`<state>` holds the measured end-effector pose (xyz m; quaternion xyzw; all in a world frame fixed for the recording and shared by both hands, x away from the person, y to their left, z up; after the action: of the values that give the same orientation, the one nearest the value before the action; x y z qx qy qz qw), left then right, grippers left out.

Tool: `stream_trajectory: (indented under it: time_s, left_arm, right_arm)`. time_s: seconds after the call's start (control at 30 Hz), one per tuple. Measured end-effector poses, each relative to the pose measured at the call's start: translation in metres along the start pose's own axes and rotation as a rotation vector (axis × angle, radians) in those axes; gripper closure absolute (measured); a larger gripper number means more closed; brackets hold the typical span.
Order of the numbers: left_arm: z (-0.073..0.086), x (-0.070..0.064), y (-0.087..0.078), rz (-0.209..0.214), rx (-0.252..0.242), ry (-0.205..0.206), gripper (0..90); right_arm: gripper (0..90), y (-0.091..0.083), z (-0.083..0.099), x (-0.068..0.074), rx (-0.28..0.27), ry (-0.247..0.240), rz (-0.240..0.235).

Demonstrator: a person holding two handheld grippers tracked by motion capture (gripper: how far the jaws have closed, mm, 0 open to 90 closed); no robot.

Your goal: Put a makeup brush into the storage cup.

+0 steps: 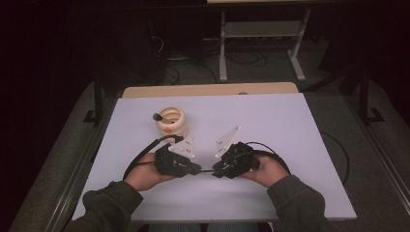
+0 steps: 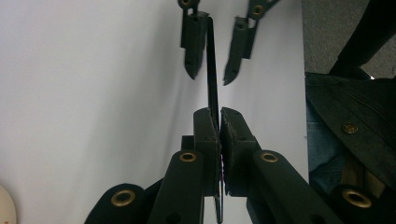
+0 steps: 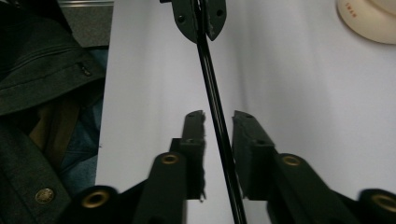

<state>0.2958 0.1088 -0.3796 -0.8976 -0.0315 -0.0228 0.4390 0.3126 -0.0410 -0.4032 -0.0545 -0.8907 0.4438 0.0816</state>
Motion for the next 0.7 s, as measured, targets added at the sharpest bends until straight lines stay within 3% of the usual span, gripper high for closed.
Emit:
stream_trajectory:
  time_s: [0.23,0.47,0.6,0.7]
  left_arm:
    - [-0.0017,-0.0002,-0.0015,0.015,0.006,0.031,85.9]
    - [0.0007,0.0008,0.0038,0.038,0.021,0.035,84.0]
    - [0.0031,0.0009,0.0033,0.043,0.031,0.018,71.1]
    - [0.0046,0.0001,0.0027,0.038,0.044,0.026,69.2]
  right_arm:
    - [83.4,0.0015,0.0013,0.0040,0.006,-0.040,-0.038]
    - [84.9,0.0047,0.0032,0.0087,0.035,-0.071,-0.031]
    - [84.9,0.0022,0.0046,0.0080,0.032,-0.089,-0.019]
    - [84.9,0.0014,0.0071,0.0087,0.037,-0.085,-0.005]
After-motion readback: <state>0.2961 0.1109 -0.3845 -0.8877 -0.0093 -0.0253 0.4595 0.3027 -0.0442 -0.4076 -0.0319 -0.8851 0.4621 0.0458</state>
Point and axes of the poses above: each handheld gripper's, and its own axes: y roughly forward along the jaws, z roughly out of its underside, x roughly to its left, the point moved 5 cm from there along y, roughly forward along the jaws, and after that the axes turned 7 degrees about y, right-handed, at the moved point
